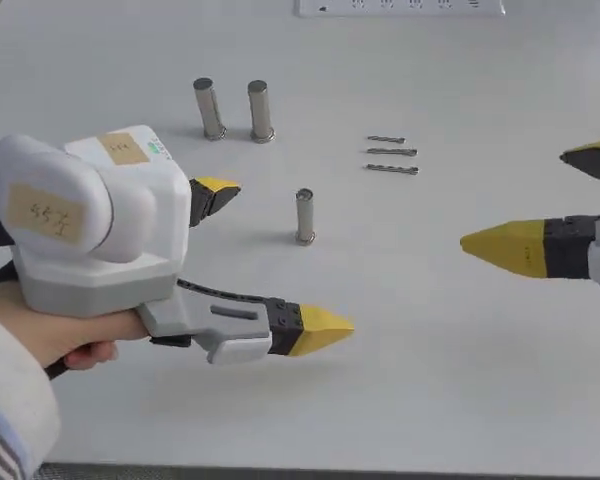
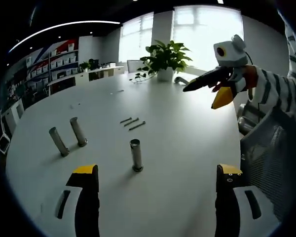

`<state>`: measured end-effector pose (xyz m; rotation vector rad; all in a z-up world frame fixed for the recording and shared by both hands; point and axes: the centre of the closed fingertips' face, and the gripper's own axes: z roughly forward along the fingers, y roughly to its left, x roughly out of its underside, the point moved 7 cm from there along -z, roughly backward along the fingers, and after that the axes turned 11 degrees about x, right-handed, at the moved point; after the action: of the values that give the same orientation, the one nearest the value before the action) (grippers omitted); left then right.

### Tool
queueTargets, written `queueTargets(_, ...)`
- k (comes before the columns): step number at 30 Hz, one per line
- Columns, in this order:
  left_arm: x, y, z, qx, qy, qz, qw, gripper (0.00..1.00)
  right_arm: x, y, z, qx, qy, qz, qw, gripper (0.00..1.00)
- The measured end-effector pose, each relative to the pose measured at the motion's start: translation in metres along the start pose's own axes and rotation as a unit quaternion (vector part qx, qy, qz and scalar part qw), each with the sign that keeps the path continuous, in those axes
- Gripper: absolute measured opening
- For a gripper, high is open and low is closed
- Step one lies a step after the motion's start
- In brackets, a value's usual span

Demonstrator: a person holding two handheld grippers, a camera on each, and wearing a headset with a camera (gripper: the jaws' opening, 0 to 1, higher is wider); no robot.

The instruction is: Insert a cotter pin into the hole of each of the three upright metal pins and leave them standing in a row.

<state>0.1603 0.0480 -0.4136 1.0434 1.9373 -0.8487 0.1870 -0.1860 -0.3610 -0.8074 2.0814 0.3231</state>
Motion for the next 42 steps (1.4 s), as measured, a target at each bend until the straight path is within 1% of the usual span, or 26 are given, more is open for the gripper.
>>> queueTargets(2, 0.000, -0.001, -0.001, 0.001, -0.007, -0.008, 0.9999, 0.99, -0.007, -0.002, 0.004, -0.012, 0.004, -0.029, 0.9995, 0.76)
queueTargets(5, -0.001, -0.005, -0.004, 0.003, -0.010, -0.011, 0.9999, 0.99, -0.018, -0.007, 0.014, -0.022, 0.000, -0.037, 0.9991, 0.70)
queueTargets(7, -0.001, -0.008, -0.006, 0.006, -0.012, -0.009, 0.9999, 0.99, -0.028, -0.010, 0.021, -0.034, -0.005, -0.057, 0.9978, 0.65)
queueTargets(8, -0.001, -0.009, -0.008, 0.006, -0.013, -0.009, 0.9999, 0.99, -0.032, -0.012, 0.025, -0.042, -0.007, -0.076, 0.9962, 0.63)
queueTargets(10, -0.002, -0.010, -0.010, 0.005, -0.019, -0.012, 0.9997, 0.99, -0.041, -0.018, 0.031, -0.041, 0.003, -0.110, 0.9930, 0.59)
queueTargets(11, -0.002, -0.010, -0.012, 0.004, -0.022, -0.014, 0.9997, 0.99, -0.047, -0.021, 0.035, -0.042, 0.007, -0.136, 0.9897, 0.57)
queueTargets(13, -0.001, -0.009, -0.013, 0.002, -0.024, -0.017, 0.9996, 0.99, -0.058, -0.024, 0.041, -0.045, 0.003, -0.160, 0.9860, 0.54)
queueTargets(14, -0.001, -0.008, -0.015, -0.001, -0.025, -0.018, 0.9995, 0.99, -0.063, -0.025, 0.044, -0.049, 0.000, -0.166, 0.9849, 0.52)
queueTargets(16, 0.000, -0.006, -0.017, -0.005, -0.027, -0.021, 0.9994, 0.99, -0.074, -0.025, 0.048, -0.057, -0.009, -0.164, 0.9848, 0.50)
queueTargets(18, 0.000, -0.005, -0.019, -0.011, -0.032, -0.030, 0.9990, 0.99, -0.083, -0.029, 0.056, -0.059, -0.009, -0.166, 0.9844, 0.50)
queueTargets(19, -0.001, -0.004, -0.020, -0.014, -0.035, -0.031, 0.9988, 0.99, -0.086, -0.030, 0.059, -0.061, -0.004, -0.176, 0.9825, 0.48)
queueTargets(20, -0.001, -0.004, -0.021, -0.015, -0.036, -0.030, 0.9988, 0.99, -0.088, -0.032, 0.063, -0.065, 0.002, -0.203, 0.9769, 0.46)
queueTargets(21, -0.001, -0.004, -0.022, -0.016, -0.036, -0.029, 0.9988, 0.99, -0.090, -0.035, 0.069, -0.061, 0.007, -0.222, 0.9732, 0.44)
queueTargets(23, -0.002, -0.004, -0.023, -0.018, -0.037, -0.031, 0.9987, 0.99, -0.090, -0.036, 0.075, -0.065, 0.019, -0.243, 0.9677, 0.40)
queueTargets(24, -0.002, -0.005, -0.024, -0.017, -0.038, -0.033, 0.9986, 0.99, -0.090, -0.036, 0.080, -0.074, 0.025, -0.251, 0.9648, 0.39)
queueTargets(27, -0.003, -0.006, -0.024, -0.013, -0.039, -0.034, 0.9986, 0.99, -0.091, -0.037, 0.093, -0.086, 0.035, -0.264, 0.9602, 0.32)
queueTargets(28, -0.004, -0.007, -0.024, -0.013, -0.039, -0.032, 0.9987, 0.99, -0.090, -0.037, 0.099, -0.094, 0.041, -0.272, 0.9567, 0.30)
queueTargets(30, -0.004, -0.007, -0.024, -0.012, -0.037, -0.026, 0.9989, 0.99, -0.087, -0.039, 0.106, -0.104, 0.052, -0.279, 0.9533, 0.25)
queueTargets(32, -0.005, -0.007, -0.023, -0.013, -0.037, -0.023, 0.9990, 0.99, -0.085, -0.041, 0.114, -0.110, 0.064, -0.285, 0.9502, 0.20)
queueTargets(35, -0.005, -0.007, -0.023, -0.014, -0.038, -0.024, 0.9989, 0.99, -0.081, -0.044, 0.125, -0.117, 0.080, -0.296, 0.9447, 0.16)
queueTargets(36, -0.005, -0.007, -0.024, -0.016, -0.038, -0.024, 0.9989, 0.99, -0.079, -0.045, 0.129, -0.122, 0.089, -0.301, 0.9417, 0.15)
queueTargets(37, -0.005, -0.007, -0.024, -0.017, -0.038, -0.024, 0.9988, 0.99, -0.078, -0.046, 0.131, -0.124, 0.093, -0.305, 0.9397, 0.14)
queueTargets(38, -0.005, -0.007, -0.024, -0.019, -0.037, -0.026, 0.9988, 0.99, -0.077, -0.047, 0.136, -0.126, 0.098, -0.312, 0.9364, 0.12)
queueTargets(40, -0.004, -0.007, -0.025, -0.021, -0.036, -0.026, 0.9988, 0.99, -0.075, -0.049, 0.141, -0.127, 0.108, -0.320, 0.9327, 0.10)
queueTargets(41, -0.003, -0.006, -0.025, -0.022, -0.035, -0.028, 0.9987, 0.99, -0.073, -0.049, 0.145, -0.130, 0.113, -0.332, 0.9274, 0.09)
queueTargets(42, -0.003, -0.006, -0.025, -0.022, -0.035, -0.028, 0.9987, 0.98, -0.072, -0.049, 0.148, -0.131, 0.115, -0.340, 0.9240, 0.08)
